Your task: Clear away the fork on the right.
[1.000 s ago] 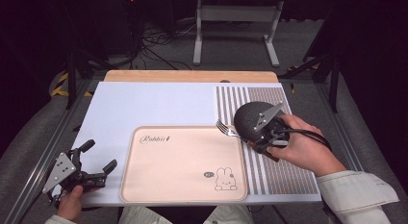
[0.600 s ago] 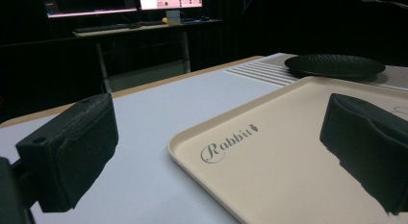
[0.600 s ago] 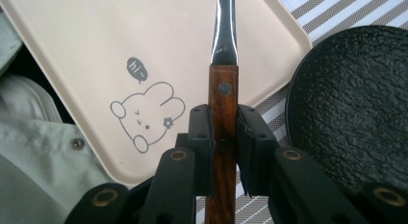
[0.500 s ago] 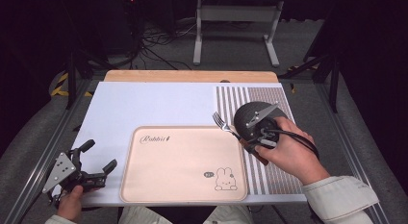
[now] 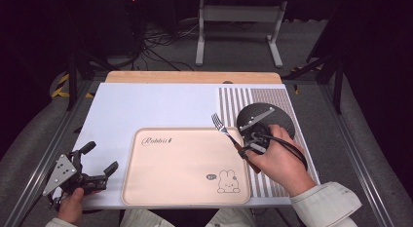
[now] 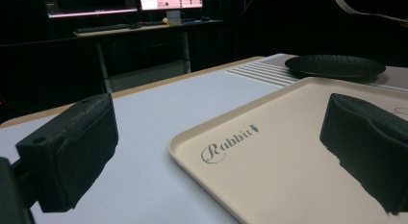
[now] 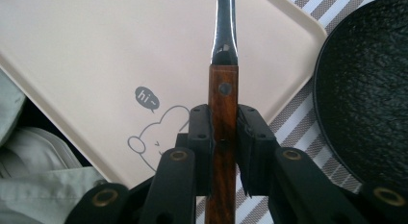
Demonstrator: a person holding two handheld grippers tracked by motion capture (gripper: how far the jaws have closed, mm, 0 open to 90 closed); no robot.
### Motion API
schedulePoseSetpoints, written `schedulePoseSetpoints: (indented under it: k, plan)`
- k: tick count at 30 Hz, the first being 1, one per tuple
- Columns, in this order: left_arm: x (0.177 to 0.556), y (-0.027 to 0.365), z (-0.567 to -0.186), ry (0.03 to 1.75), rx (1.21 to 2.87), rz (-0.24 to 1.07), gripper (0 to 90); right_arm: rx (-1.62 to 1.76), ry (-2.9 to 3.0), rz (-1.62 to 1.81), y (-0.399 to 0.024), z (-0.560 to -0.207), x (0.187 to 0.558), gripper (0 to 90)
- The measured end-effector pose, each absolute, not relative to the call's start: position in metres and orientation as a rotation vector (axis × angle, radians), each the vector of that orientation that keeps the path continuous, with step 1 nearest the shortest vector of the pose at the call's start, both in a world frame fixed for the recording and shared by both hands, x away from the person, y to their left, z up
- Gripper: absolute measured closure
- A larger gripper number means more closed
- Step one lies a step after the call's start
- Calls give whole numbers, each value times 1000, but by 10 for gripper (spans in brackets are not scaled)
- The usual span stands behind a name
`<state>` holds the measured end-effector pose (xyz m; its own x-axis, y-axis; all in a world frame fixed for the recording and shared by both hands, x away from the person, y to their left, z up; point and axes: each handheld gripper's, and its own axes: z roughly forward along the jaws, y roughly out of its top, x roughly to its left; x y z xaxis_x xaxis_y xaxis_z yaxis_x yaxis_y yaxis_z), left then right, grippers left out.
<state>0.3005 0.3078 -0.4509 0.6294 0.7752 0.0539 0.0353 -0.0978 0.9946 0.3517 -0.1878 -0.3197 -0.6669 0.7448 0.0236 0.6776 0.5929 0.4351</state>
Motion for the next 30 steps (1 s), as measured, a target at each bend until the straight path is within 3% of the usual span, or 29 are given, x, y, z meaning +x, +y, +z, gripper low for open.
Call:
schedulePoseSetpoints:
  k: [30]
  plan:
    - [300,308,-450,691,1565,711,5,1400,2679,629,-163,-373,354,780]
